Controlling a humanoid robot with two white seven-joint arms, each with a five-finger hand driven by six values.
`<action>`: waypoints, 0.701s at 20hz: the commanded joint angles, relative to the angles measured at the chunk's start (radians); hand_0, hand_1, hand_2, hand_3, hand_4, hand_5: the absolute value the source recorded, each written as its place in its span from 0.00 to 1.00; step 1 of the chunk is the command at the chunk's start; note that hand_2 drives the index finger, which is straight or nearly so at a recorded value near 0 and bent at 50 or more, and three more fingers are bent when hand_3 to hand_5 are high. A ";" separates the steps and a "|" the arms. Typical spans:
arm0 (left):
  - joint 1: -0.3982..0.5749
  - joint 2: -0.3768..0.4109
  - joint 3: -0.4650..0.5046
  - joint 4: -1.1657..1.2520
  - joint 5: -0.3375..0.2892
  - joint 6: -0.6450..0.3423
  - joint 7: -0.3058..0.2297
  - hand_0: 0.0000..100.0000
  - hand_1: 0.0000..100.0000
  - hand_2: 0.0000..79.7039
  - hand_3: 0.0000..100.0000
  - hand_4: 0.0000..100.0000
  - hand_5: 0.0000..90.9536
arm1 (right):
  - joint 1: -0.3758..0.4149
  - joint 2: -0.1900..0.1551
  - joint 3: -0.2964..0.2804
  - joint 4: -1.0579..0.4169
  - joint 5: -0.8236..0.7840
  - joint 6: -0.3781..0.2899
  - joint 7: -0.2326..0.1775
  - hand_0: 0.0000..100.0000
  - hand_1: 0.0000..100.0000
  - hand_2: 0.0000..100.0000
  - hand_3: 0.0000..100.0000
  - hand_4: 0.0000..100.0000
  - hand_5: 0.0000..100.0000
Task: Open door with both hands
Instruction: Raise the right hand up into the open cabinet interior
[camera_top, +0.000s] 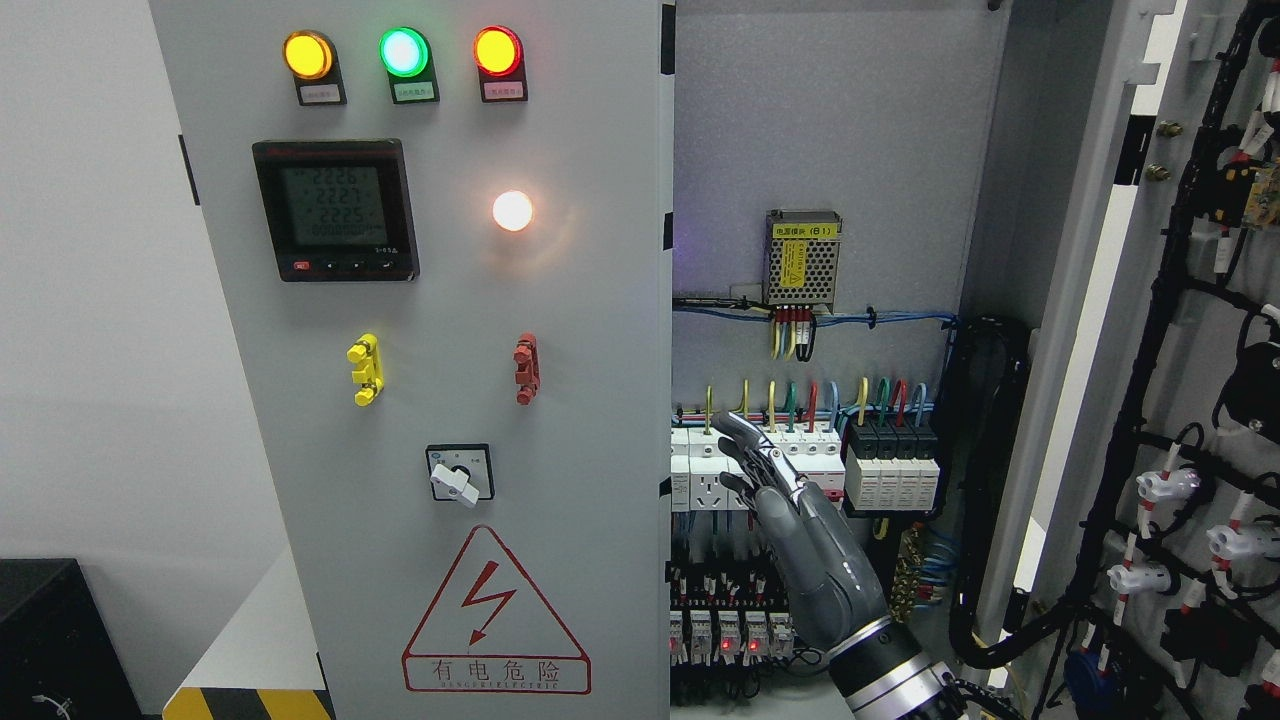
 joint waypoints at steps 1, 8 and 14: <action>-0.017 -0.019 -0.037 -0.023 0.001 -0.002 -0.007 0.12 0.56 0.00 0.00 0.00 0.00 | -0.057 0.004 -0.002 0.149 -0.007 0.001 0.010 0.10 0.13 0.00 0.00 0.00 0.00; -0.043 -0.019 -0.101 -0.022 -0.002 -0.002 -0.007 0.12 0.56 0.00 0.00 0.00 0.00 | -0.113 -0.009 -0.021 0.190 -0.007 0.006 0.010 0.10 0.13 0.00 0.00 0.00 0.00; -0.059 -0.027 -0.188 -0.014 -0.002 0.007 -0.007 0.12 0.56 0.00 0.00 0.00 0.00 | -0.137 0.002 -0.018 0.206 -0.010 0.007 0.011 0.10 0.13 0.00 0.00 0.00 0.00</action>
